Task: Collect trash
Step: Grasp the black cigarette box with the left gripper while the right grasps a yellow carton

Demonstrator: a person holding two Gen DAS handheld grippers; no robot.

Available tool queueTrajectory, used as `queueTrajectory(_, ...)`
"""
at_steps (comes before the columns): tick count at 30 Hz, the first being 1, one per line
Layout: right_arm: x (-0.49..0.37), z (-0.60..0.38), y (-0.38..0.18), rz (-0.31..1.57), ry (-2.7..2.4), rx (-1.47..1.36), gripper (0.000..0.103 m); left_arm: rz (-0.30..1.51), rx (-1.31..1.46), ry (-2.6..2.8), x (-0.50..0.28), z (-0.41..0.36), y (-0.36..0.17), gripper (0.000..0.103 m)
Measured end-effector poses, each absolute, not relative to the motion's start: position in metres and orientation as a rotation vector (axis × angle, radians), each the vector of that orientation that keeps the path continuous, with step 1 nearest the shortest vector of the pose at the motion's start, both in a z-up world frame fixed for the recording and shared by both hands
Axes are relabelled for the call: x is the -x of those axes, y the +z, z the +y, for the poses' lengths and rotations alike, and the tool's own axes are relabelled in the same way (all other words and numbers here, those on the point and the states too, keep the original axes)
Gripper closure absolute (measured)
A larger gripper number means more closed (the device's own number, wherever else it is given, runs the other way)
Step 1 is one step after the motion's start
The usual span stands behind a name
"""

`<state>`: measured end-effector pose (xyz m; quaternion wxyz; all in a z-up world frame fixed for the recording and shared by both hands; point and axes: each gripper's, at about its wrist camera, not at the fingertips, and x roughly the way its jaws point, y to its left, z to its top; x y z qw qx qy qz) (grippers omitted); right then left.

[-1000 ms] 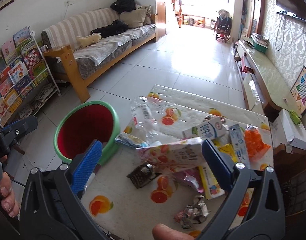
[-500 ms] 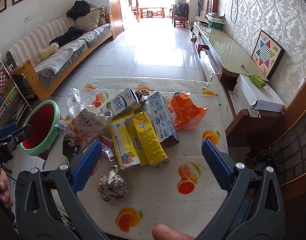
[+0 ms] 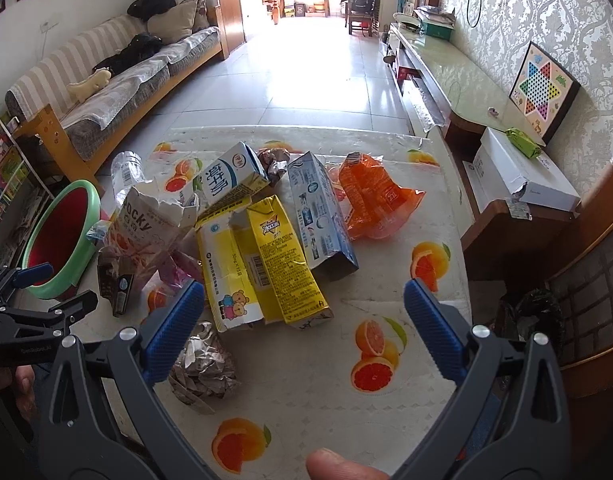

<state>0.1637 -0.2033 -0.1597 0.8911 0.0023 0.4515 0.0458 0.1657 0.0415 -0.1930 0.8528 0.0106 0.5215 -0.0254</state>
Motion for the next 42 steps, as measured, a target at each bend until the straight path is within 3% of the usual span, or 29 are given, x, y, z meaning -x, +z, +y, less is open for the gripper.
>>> queueTrajectory(3, -0.172, -0.202, -0.173, 0.961, 0.088, 0.024, 0.006, 1.109, -0.028, -0.046, -0.172, 0.042, -0.203, 0.008)
queueTrajectory(7, -0.185, -0.204, -0.195, 1.02, 0.088, 0.036, 0.016, 1.113, -0.008, -0.063, -0.178, 0.043, -0.217, 0.008)
queueTrajectory(15, -0.2, -0.192, -0.217, 1.063, 0.099, 0.069, 0.016, 1.171, 0.018, -0.051, -0.194, 0.049, -0.247, 0.008)
queueTrajectory(22, -0.209, -0.188, -0.229, 1.094, 0.103, 0.076, 0.024, 1.188, -0.01, -0.043, -0.2, 0.048, -0.259, 0.008)
queueTrajectory(26, -0.213, -0.187, -0.236, 1.114, 0.108, 0.083, 0.036, 1.196, -0.003, -0.045, -0.204, 0.053, -0.263, 0.009)
queueTrajectory(27, -0.213, -0.187, -0.238, 1.121, 0.11, 0.082, 0.038, 1.196, -0.001, -0.044, -0.204, 0.053, -0.263, 0.011)
queueTrajectory(29, -0.214, -0.187, -0.241, 1.129, 0.112, 0.082, 0.051, 1.2, 0.0, -0.049, -0.204, 0.053, -0.264, 0.025)
queueTrajectory(32, -0.213, -0.185, -0.243, 1.135, 0.121, 0.079, 0.059, 1.21, -0.012, -0.054, -0.204, 0.051, -0.264, 0.042)
queueTrajectory(42, -0.198, -0.185, -0.23, 1.117, 0.137, 0.075, 0.066, 1.189, 0.022, -0.081, -0.187, 0.054, -0.251, 0.055)
